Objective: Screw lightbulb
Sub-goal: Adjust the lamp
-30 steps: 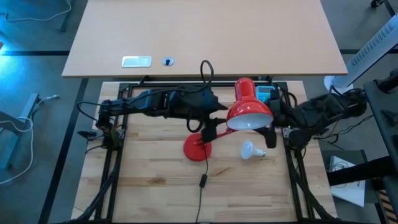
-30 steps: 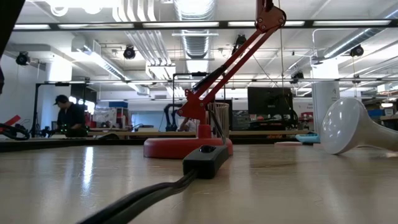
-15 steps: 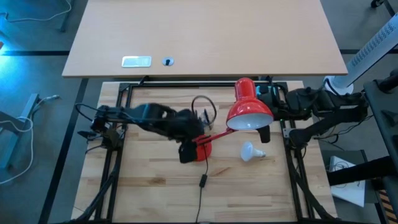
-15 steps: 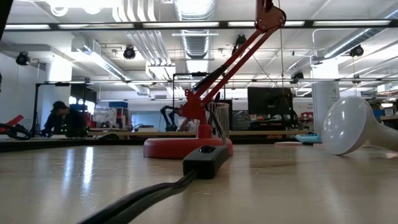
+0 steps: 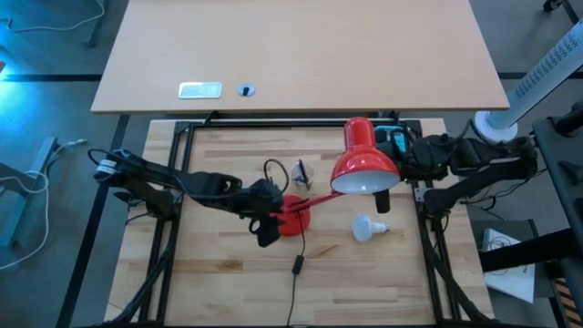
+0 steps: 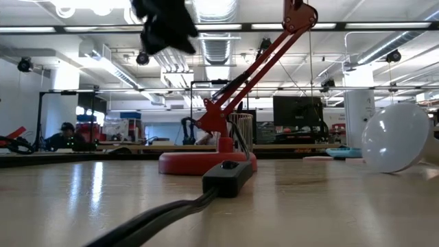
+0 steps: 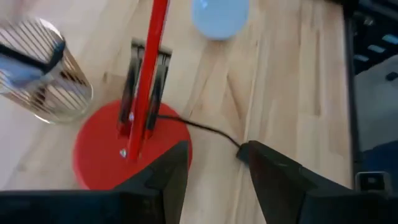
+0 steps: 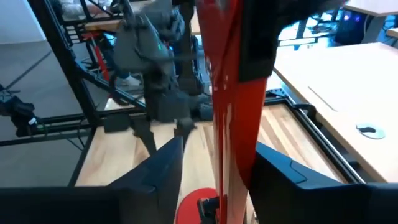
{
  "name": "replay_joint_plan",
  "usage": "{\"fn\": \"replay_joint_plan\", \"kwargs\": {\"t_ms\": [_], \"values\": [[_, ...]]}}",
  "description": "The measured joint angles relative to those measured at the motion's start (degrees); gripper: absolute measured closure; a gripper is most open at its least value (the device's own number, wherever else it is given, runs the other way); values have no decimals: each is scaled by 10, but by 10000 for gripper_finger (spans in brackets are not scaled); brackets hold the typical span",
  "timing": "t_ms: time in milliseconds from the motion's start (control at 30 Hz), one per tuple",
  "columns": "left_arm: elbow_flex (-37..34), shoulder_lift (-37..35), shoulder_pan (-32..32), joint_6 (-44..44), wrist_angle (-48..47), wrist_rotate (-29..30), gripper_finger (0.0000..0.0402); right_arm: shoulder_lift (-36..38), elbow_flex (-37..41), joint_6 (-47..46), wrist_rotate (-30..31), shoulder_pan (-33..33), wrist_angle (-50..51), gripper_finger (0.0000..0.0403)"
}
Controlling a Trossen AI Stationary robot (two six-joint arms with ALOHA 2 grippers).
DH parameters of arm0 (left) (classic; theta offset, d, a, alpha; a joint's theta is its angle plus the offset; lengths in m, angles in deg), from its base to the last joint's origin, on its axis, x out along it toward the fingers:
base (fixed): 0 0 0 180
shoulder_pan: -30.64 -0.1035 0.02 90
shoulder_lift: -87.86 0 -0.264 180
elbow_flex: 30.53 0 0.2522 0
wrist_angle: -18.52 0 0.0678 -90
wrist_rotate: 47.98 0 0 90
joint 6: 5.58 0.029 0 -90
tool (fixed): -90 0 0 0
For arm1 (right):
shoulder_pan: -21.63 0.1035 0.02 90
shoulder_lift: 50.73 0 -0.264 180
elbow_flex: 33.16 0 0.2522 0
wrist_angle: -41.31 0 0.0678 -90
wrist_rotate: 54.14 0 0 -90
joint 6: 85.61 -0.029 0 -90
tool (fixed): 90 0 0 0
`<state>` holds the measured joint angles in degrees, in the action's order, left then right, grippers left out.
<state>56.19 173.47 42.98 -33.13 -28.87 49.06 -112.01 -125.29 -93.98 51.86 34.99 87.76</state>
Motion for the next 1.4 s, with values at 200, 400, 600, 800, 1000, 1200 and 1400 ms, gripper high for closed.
{"fn": "replay_joint_plan", "kwargs": {"t_ms": [200, 400, 600, 800, 1000, 1200, 1400], "values": [[-121, -6, 3, -6, 105, -7, 246, 1, 30, 1, -30, -7, -30, 282], [-190, 10, -3, 0, 142, -3, 246, 3, 32, 5, -26, -8, -29, 323], [-253, 50, -16, -2, 278, 1, 246, 4, 32, 1, -26, -11, -25, 368], [-285, 86, -26, 2, 348, 42, 246, 5, 31, -15, -26, -10, 1, 373], [-321, 126, -28, 18, 493, 55, 246, -4, 30, -21, -29, -18, -3, 371], [-322, 168, -29, 24, 534, 45, 246, -32, 29, -20, -37, -35, -29, 375], [-323, 177, -31, 54, 540, 36, 246, -65, 28, -21, -62, -61, -67, 373]]}}
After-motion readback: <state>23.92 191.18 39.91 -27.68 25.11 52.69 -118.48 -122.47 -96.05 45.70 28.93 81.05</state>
